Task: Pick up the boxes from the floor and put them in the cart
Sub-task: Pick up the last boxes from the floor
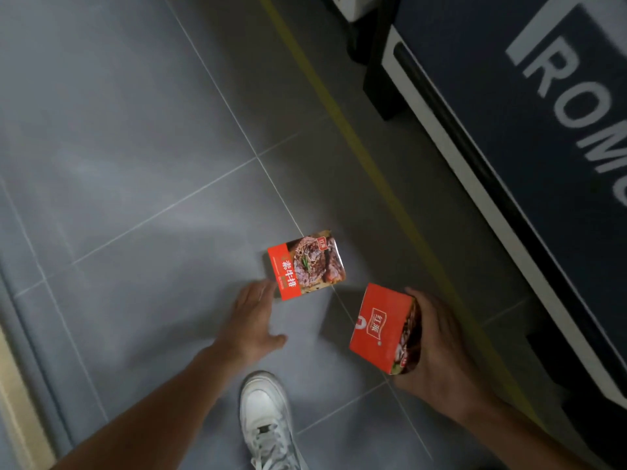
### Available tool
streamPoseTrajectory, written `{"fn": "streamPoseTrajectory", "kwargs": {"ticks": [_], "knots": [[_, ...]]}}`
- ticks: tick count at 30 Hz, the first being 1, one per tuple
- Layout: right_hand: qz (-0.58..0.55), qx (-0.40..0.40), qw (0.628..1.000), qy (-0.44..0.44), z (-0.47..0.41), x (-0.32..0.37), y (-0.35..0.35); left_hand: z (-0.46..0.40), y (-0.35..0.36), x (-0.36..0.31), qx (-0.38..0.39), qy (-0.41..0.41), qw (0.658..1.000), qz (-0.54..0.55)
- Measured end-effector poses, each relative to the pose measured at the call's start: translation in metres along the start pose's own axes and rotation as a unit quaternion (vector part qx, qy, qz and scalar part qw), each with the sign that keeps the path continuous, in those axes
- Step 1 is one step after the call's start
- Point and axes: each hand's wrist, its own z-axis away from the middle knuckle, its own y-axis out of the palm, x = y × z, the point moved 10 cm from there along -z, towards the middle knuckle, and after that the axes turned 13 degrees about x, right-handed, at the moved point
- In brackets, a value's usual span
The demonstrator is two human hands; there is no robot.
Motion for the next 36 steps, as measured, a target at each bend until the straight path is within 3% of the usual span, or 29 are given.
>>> {"fn": "streamPoseTrajectory", "kwargs": {"ticks": [4, 9, 12, 16, 22, 28, 36], "knots": [[-0.06, -0.024, 0.998, -0.01, -0.016, 0.006, 0.008, -0.041, -0.029, 0.005, -0.092, 0.004, 0.996, 0.02], [-0.099, -0.038, 0.994, -0.002, -0.03, -0.01, 0.032, -0.074, -0.019, 0.003, -0.084, -0.002, 0.996, 0.004], [-0.111, -0.033, 0.993, -0.003, -0.033, -0.013, 0.043, -0.078, -0.017, 0.005, -0.126, 0.001, 0.992, -0.009], [-0.114, -0.041, 0.993, -0.01, -0.019, 0.003, 0.036, -0.06, -0.03, -0.007, -0.155, 0.066, 0.985, -0.022], [-0.124, -0.032, 0.991, 0.03, 0.026, 0.039, 0.004, 0.024, -0.082, -0.05, -0.164, 0.141, 0.976, -0.02], [-0.091, -0.027, 0.995, -0.01, 0.079, 0.141, -0.077, 0.145, -0.153, -0.077, -0.212, 0.114, 0.971, 0.006], [-0.084, -0.011, 0.994, -0.073, 0.175, 0.297, -0.205, 0.346, -0.284, -0.174, -0.311, 0.089, 0.944, 0.068]]}}
